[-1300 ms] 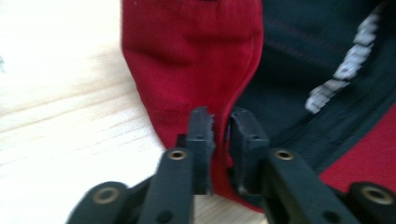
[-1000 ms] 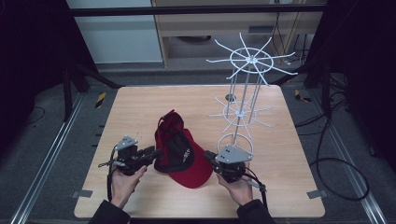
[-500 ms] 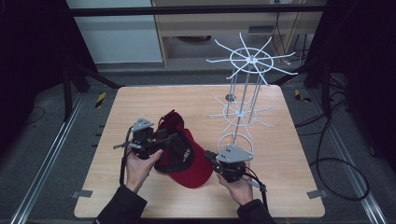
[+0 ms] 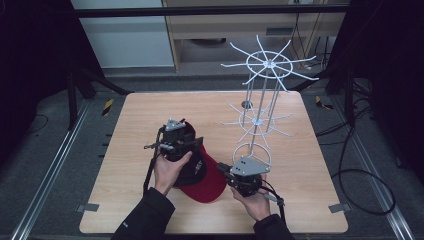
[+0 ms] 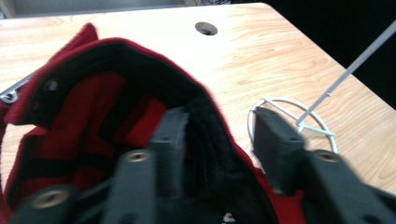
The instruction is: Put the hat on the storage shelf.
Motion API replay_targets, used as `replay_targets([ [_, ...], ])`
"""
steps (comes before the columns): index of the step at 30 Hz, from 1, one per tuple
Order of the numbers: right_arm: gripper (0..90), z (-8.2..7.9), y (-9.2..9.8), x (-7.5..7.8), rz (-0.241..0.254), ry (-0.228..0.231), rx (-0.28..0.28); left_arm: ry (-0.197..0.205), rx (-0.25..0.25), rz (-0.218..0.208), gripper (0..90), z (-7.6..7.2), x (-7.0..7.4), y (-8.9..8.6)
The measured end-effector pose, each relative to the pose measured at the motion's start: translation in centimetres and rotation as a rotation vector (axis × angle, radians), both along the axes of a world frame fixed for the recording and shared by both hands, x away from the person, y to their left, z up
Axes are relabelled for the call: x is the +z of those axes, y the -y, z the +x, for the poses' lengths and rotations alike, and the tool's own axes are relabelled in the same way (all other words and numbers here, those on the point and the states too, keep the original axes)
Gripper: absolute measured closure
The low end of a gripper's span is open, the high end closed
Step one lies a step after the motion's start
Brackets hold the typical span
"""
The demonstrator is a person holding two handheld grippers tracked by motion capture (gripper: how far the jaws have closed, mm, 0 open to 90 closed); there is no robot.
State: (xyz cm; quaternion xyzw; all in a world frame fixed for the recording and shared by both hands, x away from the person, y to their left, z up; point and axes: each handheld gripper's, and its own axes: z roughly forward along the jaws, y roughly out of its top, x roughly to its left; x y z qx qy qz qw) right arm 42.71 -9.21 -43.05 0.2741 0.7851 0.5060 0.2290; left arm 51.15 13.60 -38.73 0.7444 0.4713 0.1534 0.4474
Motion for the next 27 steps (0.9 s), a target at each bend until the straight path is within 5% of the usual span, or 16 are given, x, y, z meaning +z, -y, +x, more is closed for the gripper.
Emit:
replay_targets([
  [7,86.1,0.0,-0.1,0.1,0.029,-0.028,0.016,-0.003,-0.016,-0.018,81.0,-0.3,0.3,0.2],
  [16,77.3,-0.1,0.4,0.9,0.122,-0.077,0.068,0.053,-0.023,-0.023,84.9,-1.2,1.0,-0.5],
  [24,67.9,-0.5,1.3,2.5,0.232,-0.060,0.095,0.113,-0.036,-0.034,85.6,-2.3,2.4,-1.9],
  [27,65.4,-0.7,1.6,2.9,0.238,-0.045,0.082,0.125,-0.034,-0.039,85.8,-2.5,2.8,-2.5],
])
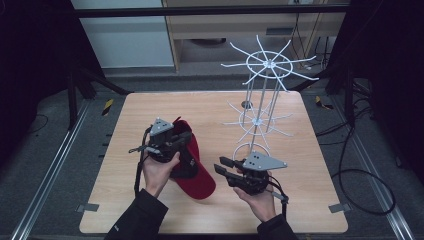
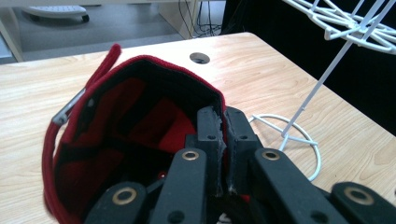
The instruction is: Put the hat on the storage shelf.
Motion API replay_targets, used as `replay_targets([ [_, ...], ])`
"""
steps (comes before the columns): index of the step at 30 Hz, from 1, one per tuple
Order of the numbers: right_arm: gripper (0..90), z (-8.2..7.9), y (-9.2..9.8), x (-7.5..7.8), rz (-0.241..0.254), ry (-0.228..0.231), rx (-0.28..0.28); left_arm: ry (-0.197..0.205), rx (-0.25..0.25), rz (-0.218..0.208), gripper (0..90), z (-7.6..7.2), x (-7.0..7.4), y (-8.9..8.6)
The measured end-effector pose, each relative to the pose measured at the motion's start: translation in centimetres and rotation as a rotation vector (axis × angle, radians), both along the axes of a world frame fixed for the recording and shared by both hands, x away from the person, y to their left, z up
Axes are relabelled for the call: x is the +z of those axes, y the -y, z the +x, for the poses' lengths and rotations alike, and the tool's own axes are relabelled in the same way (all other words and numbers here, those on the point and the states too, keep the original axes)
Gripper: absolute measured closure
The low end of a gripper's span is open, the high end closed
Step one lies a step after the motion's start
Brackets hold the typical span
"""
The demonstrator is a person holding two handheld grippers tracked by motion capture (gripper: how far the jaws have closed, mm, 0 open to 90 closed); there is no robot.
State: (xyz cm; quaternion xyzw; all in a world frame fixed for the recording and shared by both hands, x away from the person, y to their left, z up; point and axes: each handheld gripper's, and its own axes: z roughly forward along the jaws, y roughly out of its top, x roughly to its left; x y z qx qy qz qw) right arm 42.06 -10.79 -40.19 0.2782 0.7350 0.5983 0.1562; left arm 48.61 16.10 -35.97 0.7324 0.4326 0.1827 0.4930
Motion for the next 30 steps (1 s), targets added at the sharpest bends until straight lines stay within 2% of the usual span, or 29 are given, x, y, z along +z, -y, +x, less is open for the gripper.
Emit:
replay_targets([
  [3,63.7,0.1,0.2,-0.1,-0.010,0.006,-0.032,0.018,-0.013,-0.008,86.1,-0.3,0.4,-0.5],
  [9,57.9,0.7,-0.3,-1.5,-0.039,-0.038,-0.068,0.064,-0.065,-0.037,86.4,-1.4,1.6,-0.6],
  [14,54.6,1.2,-0.7,-2.6,-0.067,-0.048,-0.085,0.073,-0.128,-0.041,86.6,-2.3,2.0,-0.2],
  [22,50.4,2.7,-0.2,-4.7,-0.089,-0.093,-0.148,0.088,-0.223,-0.017,86.6,-4.2,1.8,0.4],
  [24,49.8,3.0,-0.2,-5.1,-0.090,-0.112,-0.161,0.092,-0.232,-0.008,86.6,-4.7,1.7,0.5],
  [30,49.3,3.7,-1.0,-5.8,-0.085,-0.121,-0.152,0.084,-0.251,-0.010,86.7,-5.4,1.2,0.4],
])
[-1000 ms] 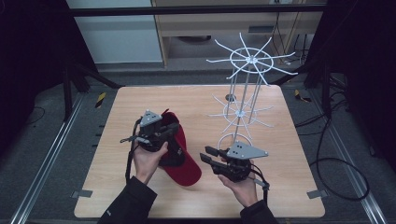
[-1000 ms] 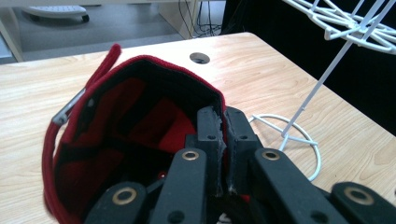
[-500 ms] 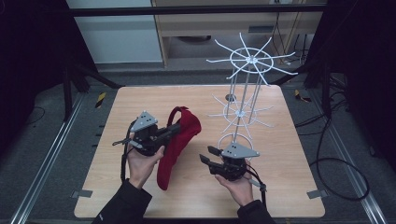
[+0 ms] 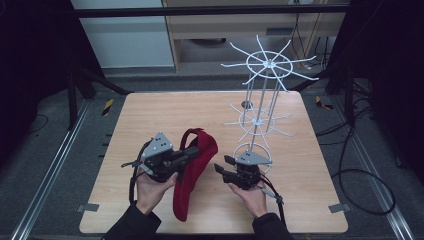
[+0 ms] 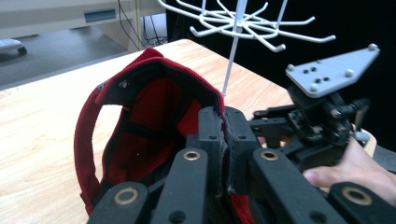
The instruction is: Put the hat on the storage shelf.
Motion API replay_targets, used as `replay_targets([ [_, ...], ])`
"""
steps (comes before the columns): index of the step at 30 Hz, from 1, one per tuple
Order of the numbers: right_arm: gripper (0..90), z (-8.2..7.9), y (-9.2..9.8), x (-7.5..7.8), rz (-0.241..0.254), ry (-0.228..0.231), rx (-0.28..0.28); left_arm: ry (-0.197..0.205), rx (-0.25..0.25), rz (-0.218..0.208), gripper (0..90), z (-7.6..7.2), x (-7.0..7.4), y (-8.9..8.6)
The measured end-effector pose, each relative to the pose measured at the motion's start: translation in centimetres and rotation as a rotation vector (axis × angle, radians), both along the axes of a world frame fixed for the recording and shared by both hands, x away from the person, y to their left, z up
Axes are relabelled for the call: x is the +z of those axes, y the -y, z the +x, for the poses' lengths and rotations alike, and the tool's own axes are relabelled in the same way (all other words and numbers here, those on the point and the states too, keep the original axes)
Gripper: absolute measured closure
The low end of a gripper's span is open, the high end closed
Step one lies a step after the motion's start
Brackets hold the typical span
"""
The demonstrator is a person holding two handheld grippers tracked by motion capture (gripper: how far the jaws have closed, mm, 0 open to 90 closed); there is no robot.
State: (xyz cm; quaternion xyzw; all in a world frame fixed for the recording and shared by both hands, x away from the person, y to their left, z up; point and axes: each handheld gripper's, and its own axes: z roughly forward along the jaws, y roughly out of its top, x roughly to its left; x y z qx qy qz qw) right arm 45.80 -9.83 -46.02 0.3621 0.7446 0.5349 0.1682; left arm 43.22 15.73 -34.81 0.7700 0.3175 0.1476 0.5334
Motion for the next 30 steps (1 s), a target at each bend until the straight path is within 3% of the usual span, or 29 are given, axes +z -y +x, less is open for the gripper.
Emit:
replay_targets([
  [8,51.7,1.2,-1.1,-0.8,0.031,-0.001,-0.014,-0.024,-0.026,0.007,86.6,-0.1,-0.9,0.3],
  [10,59.6,1.3,-1.3,-0.8,0.041,-0.006,-0.020,-0.025,-0.028,0.012,86.7,-0.2,-1.0,0.3],
  [13,82.2,1.2,-1.6,-0.8,0.022,0.000,-0.025,-0.027,-0.036,0.006,86.7,-0.3,-1.1,0.1],
  [14,85.8,1.1,-1.6,-0.8,0.016,0.006,-0.022,-0.026,-0.037,0.006,86.7,-0.3,-1.1,0.0],
  [20,87.7,0.1,-0.7,0.5,-0.020,0.035,0.001,-0.022,0.003,-0.002,86.5,-0.3,-0.9,-1.8],
  [23,87.7,-0.5,-0.2,1.4,-0.037,0.054,0.009,-0.035,0.034,0.015,86.5,-0.1,-1.2,-2.9],
  [26,87.7,-1.2,-0.2,2.2,-0.052,0.061,0.033,-0.039,0.047,-0.001,86.4,0.0,-1.3,-3.8],
  [30,87.7,-1.6,-1.2,2.7,-0.063,0.070,0.049,-0.007,0.081,0.040,86.4,-0.1,-1.2,-4.8],
])
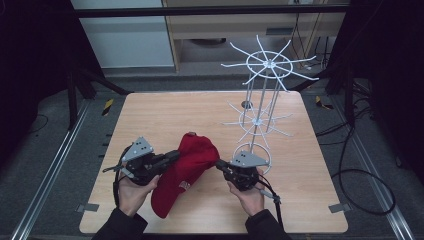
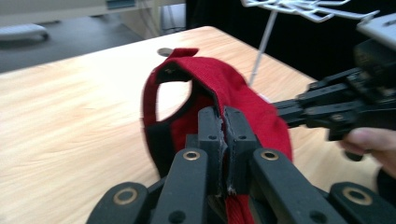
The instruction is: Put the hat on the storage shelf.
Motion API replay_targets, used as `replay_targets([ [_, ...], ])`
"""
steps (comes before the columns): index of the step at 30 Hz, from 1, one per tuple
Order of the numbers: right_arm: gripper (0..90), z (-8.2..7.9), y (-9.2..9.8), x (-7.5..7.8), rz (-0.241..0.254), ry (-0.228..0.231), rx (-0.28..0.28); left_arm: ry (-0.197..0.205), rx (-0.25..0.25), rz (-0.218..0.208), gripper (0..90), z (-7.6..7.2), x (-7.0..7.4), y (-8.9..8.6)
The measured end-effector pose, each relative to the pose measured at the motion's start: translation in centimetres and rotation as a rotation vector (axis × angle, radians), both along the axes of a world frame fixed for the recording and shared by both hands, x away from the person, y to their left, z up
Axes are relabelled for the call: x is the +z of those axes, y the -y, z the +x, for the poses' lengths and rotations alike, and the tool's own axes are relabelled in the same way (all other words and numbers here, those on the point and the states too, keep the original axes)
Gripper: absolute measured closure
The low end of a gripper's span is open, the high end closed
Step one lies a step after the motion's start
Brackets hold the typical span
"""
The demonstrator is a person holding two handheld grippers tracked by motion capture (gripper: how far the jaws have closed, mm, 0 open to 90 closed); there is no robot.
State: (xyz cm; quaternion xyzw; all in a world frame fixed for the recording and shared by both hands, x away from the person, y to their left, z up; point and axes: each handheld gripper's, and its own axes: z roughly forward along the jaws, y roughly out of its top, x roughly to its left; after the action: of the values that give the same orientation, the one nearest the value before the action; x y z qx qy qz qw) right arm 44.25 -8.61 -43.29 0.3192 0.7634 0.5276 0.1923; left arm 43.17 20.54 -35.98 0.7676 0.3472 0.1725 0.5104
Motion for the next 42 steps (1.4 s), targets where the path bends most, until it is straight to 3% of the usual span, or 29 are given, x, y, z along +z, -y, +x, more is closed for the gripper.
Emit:
replay_targets([
  [11,87.7,-0.6,-2.6,0.9,-0.025,0.006,0.055,0.004,0.080,0.065,86.0,1.6,-0.4,-2.3],
  [17,87.8,-0.7,-3.2,1.0,-0.025,-0.001,0.070,0.022,0.100,0.174,84.6,2.6,-0.3,-1.9],
  [21,87.8,-0.6,-3.3,1.1,-0.024,-0.004,0.070,0.013,0.112,0.197,83.6,3.2,-0.4,-1.7],
  [25,87.7,-0.5,-3.3,0.9,-0.027,-0.005,0.058,0.001,0.126,0.185,84.1,3.5,-0.6,-1.7],
  [29,87.6,-0.3,-3.7,0.6,-0.026,-0.018,0.058,0.033,0.168,0.241,84.1,4.1,-1.0,-1.6],
  [36,87.6,0.0,-4.5,0.2,-0.063,-0.040,0.052,-0.024,0.190,0.276,86.5,5.6,-3.3,-1.7],
  [39,87.5,0.3,-4.6,-0.2,-0.076,-0.062,0.047,-0.083,0.188,0.255,89.5,6.5,-5.0,-2.1],
  [40,87.5,0.4,-4.7,-0.3,-0.082,-0.067,0.043,-0.090,0.191,0.266,89.6,6.8,-5.6,-2.2],
  [42,87.3,0.7,-4.9,-0.7,-0.100,-0.077,0.031,-0.126,0.180,0.233,89.7,7.3,-6.8,-2.5],
])
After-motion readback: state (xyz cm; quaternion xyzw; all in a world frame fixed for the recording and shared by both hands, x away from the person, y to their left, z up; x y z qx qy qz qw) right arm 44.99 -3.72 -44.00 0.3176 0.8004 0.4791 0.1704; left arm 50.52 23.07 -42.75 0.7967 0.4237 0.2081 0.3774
